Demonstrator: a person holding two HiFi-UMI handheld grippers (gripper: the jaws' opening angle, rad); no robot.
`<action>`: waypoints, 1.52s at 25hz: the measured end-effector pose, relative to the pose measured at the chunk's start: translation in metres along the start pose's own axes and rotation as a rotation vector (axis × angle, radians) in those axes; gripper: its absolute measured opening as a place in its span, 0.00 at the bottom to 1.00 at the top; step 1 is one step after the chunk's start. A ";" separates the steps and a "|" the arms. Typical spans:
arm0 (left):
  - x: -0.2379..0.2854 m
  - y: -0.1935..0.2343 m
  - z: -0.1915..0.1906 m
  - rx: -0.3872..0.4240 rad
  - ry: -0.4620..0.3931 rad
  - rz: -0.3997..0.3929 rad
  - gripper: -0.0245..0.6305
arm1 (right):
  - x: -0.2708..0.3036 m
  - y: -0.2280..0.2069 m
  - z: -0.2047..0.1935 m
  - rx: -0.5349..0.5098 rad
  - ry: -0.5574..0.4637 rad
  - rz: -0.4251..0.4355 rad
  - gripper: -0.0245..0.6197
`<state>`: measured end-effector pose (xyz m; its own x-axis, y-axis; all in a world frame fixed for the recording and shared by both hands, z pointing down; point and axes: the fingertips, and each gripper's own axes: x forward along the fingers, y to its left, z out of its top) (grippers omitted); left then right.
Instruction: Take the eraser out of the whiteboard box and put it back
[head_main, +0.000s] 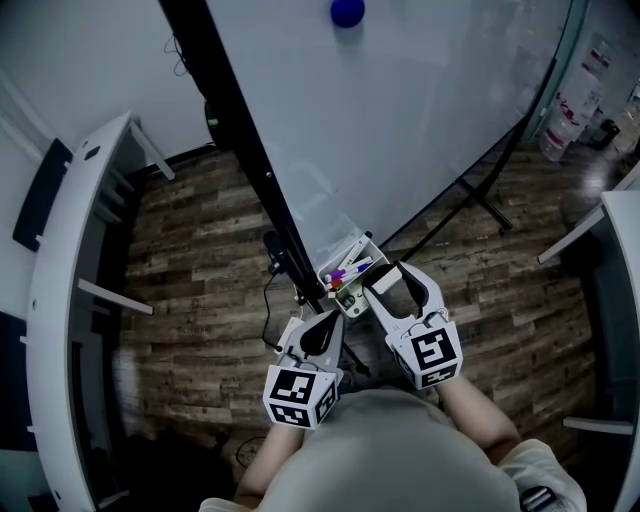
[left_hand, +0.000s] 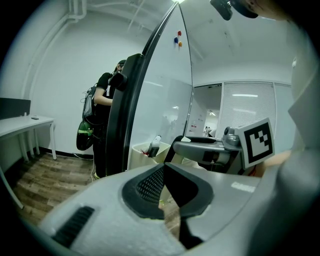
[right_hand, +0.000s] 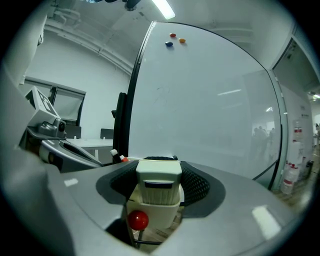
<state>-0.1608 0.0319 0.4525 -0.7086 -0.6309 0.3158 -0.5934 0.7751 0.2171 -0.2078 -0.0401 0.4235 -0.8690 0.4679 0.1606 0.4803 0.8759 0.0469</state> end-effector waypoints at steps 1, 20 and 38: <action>0.000 -0.001 0.001 0.001 0.000 -0.003 0.04 | -0.001 0.000 0.002 -0.001 -0.003 -0.002 0.45; -0.006 -0.008 0.004 0.009 -0.009 -0.030 0.04 | -0.010 0.004 0.033 -0.022 -0.066 -0.025 0.45; -0.011 -0.023 0.005 0.028 -0.014 -0.070 0.04 | -0.036 0.002 0.060 -0.017 -0.141 -0.084 0.45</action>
<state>-0.1414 0.0209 0.4394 -0.6702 -0.6841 0.2878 -0.6518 0.7280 0.2126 -0.1830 -0.0480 0.3588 -0.9136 0.4063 0.0157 0.4063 0.9110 0.0708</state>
